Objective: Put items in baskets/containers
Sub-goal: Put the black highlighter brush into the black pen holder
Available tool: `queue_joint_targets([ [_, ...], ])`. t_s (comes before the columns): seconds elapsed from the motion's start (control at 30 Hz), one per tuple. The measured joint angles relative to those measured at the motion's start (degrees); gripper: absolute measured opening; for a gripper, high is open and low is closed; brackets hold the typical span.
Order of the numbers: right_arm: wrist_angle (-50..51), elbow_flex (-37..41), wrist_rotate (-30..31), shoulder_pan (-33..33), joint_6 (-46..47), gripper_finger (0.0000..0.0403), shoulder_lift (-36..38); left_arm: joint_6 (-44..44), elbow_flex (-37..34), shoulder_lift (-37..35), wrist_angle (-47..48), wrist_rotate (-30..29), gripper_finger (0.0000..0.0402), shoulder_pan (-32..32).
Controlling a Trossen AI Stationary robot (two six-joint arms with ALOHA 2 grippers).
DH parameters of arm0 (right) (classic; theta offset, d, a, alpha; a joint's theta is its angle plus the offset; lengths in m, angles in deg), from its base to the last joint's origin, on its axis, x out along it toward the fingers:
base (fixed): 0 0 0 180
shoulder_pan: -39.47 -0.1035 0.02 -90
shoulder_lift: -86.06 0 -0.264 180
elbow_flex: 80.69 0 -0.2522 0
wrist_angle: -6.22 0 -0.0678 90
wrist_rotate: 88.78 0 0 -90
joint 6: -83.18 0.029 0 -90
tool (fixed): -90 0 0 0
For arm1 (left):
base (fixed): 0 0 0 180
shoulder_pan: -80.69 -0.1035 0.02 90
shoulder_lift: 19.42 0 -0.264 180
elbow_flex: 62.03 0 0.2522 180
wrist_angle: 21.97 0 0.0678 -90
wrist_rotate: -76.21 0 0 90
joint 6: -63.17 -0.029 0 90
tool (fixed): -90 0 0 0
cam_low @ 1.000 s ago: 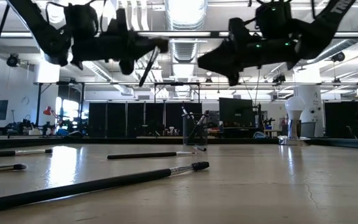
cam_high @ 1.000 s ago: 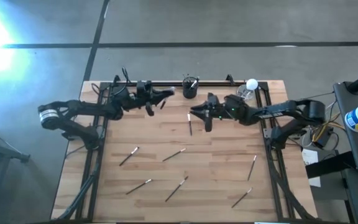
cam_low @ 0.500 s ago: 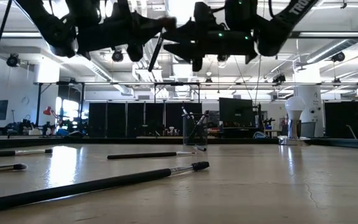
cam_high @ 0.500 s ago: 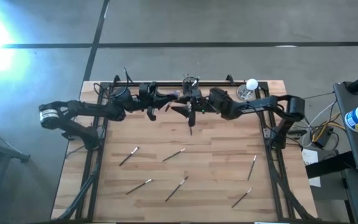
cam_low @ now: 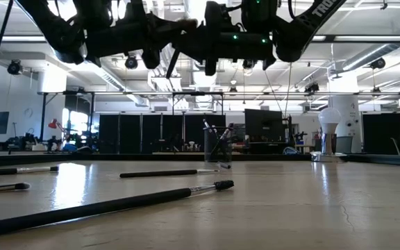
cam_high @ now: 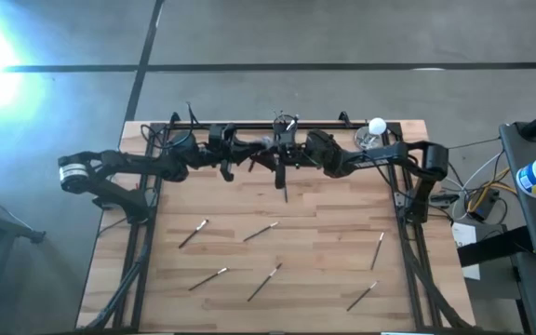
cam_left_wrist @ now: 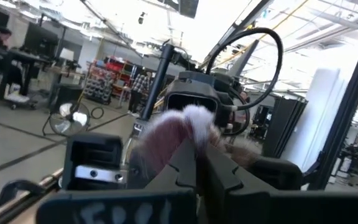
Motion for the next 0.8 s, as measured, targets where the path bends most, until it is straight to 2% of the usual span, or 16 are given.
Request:
queue_joint_targets([
  [0.03, -0.02, 0.54, 0.15, -0.02, -0.11, 0.0042, 0.33, 0.72, 0.00, 0.00, 0.34, -0.05, 0.0013, -0.02],
  [0.23, 3.03, 4.13, 0.11, 1.46, -1.33, 0.0042, 4.83, 0.33, -0.42, -3.51, 7.78, -1.07, 0.0067, -1.00],
  [0.4, 13.44, 6.74, 1.76, 5.26, -5.54, 0.0042, 11.21, -4.06, -2.26, -7.25, 12.87, -1.42, 0.0098, -1.60],
  [0.5, 17.29, 6.73, 3.16, 8.39, -8.48, 0.0042, 13.93, -4.47, -4.14, -8.65, 13.71, -2.09, 0.0103, -1.66],
  [0.63, 17.73, 6.75, 3.34, 13.45, -9.85, 0.0042, 14.21, -4.57, -7.23, -9.25, 13.69, -2.61, 0.0101, -1.64],
  [0.8, 15.88, 5.49, 3.31, 19.45, -10.40, 0.0042, 8.47, -5.36, -10.22, -9.01, 13.53, -4.19, 0.0093, -1.58],
])
